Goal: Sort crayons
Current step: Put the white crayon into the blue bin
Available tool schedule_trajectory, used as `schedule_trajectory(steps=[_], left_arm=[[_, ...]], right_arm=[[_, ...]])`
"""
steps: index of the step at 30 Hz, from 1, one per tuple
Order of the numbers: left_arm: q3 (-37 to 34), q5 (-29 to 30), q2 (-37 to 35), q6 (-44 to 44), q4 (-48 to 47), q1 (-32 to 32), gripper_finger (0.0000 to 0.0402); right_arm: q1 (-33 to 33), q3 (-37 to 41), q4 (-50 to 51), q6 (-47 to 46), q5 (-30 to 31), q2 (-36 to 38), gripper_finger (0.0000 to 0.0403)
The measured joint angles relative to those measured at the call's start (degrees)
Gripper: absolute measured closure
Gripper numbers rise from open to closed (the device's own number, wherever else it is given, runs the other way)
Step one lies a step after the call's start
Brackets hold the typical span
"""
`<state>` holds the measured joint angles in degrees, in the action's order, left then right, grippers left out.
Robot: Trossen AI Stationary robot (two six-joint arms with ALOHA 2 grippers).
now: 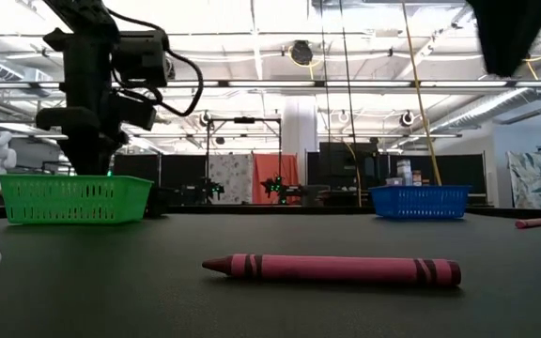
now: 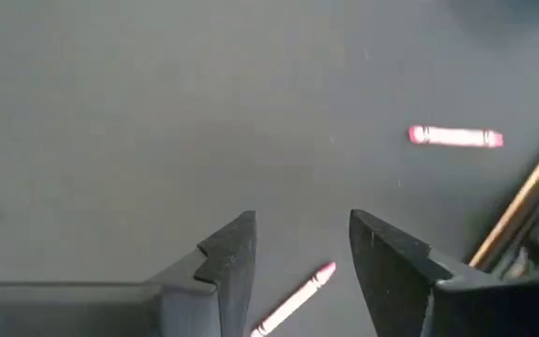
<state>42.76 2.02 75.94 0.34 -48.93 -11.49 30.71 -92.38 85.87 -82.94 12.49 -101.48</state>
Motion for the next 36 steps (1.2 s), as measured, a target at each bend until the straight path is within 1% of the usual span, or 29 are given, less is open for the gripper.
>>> schedule_trajectory(steps=[4, 6, 12, 17, 23, 28, 33, 36], left_arm=[[0.0, 0.0, 0.0, 0.0, 0.9, 1.6, 0.0312], [0.0, 0.0, 0.0, 0.0, 1.3, 2.4, 0.0312], [0.0, 0.0, 0.0, -0.1, 2.3, 3.6, 0.0312], [0.0, 0.0, 0.0, -0.1, 2.2, 3.8, 0.0312], [0.0, 0.0, 0.0, -0.1, 2.2, 3.8, 0.0312], [0.0, 0.0, 0.0, -0.1, 2.2, 3.8, 0.0312], [0.0, 0.0, 0.0, -0.1, 2.2, 3.8, 0.0312], [0.0, 0.0, 0.0, -0.1, 2.2, 3.8, 0.0312]], right_arm=[[1.8, 4.4, -1.3, -5.8, -1.1, 0.0, 0.0245], [2.5, 6.6, -3.8, -7.1, -3.0, 0.0, 0.0245], [4.9, 12.8, -15.0, -9.4, -7.0, 0.0, 0.0245], [7.1, 16.1, -19.1, -12.0, -8.4, 0.0, 0.0245], [9.7, 20.8, -24.9, -13.0, -12.6, 0.0, 0.0245], [11.0, 24.0, -28.3, -15.6, -12.8, 0.0, 0.0245], [11.7, 25.9, -33.0, -16.4, -12.8, 0.0, 0.0245], [11.8, 26.5, -33.7, -16.8, -12.8, 0.0, 0.0245]])
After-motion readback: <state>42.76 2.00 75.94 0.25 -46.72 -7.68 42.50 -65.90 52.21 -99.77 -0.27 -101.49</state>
